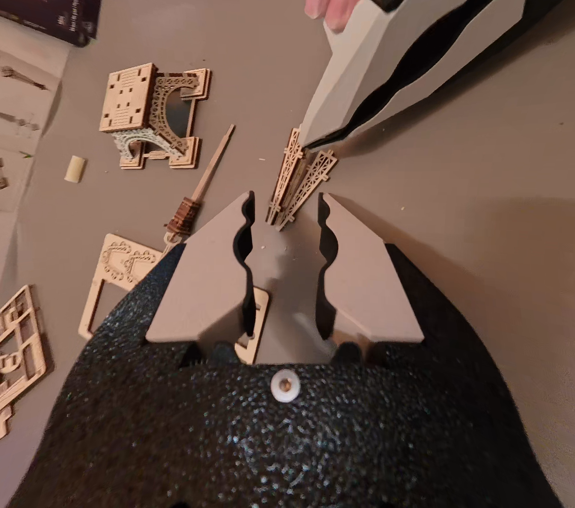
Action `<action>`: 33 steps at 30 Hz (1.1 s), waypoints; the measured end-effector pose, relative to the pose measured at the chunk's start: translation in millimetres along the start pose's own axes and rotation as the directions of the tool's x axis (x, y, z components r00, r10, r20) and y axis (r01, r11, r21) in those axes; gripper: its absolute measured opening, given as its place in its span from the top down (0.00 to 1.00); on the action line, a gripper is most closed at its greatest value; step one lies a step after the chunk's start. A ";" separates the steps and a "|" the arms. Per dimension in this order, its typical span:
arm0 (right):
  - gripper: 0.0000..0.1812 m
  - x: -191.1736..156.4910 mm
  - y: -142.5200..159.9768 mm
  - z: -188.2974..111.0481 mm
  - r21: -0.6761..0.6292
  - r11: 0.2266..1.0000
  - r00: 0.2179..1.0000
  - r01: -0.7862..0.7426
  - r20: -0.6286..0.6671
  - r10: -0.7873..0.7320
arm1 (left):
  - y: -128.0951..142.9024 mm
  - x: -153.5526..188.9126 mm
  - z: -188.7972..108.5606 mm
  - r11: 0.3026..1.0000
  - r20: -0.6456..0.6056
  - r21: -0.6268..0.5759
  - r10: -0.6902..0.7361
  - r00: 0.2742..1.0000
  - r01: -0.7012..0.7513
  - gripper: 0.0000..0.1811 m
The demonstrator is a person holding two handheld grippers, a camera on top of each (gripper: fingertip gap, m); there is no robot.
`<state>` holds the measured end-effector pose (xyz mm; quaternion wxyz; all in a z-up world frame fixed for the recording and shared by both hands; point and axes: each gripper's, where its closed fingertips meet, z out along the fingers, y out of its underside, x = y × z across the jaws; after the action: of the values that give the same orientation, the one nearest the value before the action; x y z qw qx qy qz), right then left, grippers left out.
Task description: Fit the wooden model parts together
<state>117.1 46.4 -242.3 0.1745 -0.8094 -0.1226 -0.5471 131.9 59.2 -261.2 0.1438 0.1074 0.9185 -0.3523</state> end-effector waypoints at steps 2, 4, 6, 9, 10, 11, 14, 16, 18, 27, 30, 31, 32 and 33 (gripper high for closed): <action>1.00 0.3 1.9 0.3 -0.017 1.000 1.000 0.014 -0.019 -0.015 | -1.9 3.9 2.5 1.000 -0.070 -0.005 -0.025 0.997 0.025 0.80; 1.00 1.5 2.1 0.4 -0.040 0.998 0.998 0.047 -0.041 -0.049 | -2.8 4.4 1.7 0.999 -0.114 -0.012 -0.052 0.992 0.051 0.79; 1.00 0.1 0.9 0.3 -0.051 0.996 0.996 0.073 -0.040 -0.075 | -8.7 1.7 -2.8 0.997 -0.132 0.026 -0.064 0.989 0.068 0.80; 1.00 -4.2 -1.7 -0.4 -0.046 0.995 0.996 0.085 -0.022 -0.086 | -17.3 -6.2 -9.0 0.992 -0.147 0.087 -0.081 0.986 0.095 0.84; 1.00 -4.0 -2.1 -0.8 -0.047 0.995 0.995 0.092 -0.025 -0.093 | -17.6 -6.0 -9.3 0.992 -0.162 0.087 -0.072 0.984 0.087 0.84; 1.00 -3.8 -1.7 -0.8 -0.052 0.994 0.995 0.099 -0.026 -0.100 | -17.0 -3.9 -8.8 0.995 -0.180 0.077 -0.051 0.982 0.066 0.84; 1.00 -3.9 -0.7 -0.2 -0.056 0.996 0.997 0.073 -0.018 -0.074 | -14.7 -1.1 -3.3 0.999 -0.198 0.039 0.020 0.980 -0.012 0.84; 1.00 -2.1 -1.3 -0.3 -0.053 0.997 0.999 0.049 -0.022 -0.050 | -14.0 2.7 0.1 0.999 -0.222 0.018 0.042 0.974 -0.039 0.84; 1.00 -1.9 -3.7 0.1 -0.040 0.999 0.999 0.029 -0.023 -0.030 | -9.9 2.7 4.4 0.997 -0.224 -0.017 0.066 0.972 -0.071 0.85; 1.00 -4.5 -4.9 1.9 -0.020 1.000 1.000 0.019 -0.010 -0.020 | -6.9 2.1 4.5 0.995 -0.236 -0.042 0.080 0.968 -0.092 0.93; 1.00 -2.5 -4.9 2.0 -0.010 1.000 1.000 0.009 -0.012 -0.009 | -6.4 1.1 4.2 0.994 -0.231 -0.045 0.083 0.969 -0.096 0.93; 1.00 -0.7 -5.2 1.9 -0.007 1.000 1.000 0.004 -0.018 -0.004 | -5.7 0.6 4.4 0.994 -0.229 -0.050 0.088 0.970 -0.102 0.92; 1.00 1.5 -5.0 1.9 -0.007 1.000 1.000 0.003 -0.025 -0.003 | -5.2 -0.1 4.5 0.993 -0.228 -0.054 0.092 0.969 -0.107 0.92; 1.00 3.0 -5.5 2.0 -0.003 1.000 1.000 0.003 -0.028 -0.003 | -5.3 -1.2 4.4 0.993 -0.225 -0.054 0.094 0.970 -0.109 0.92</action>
<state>117.7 52.2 -239.4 0.1742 -0.8019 -0.1204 -0.5587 132.3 52.2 -260.7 0.0618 0.1882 0.9333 -0.2996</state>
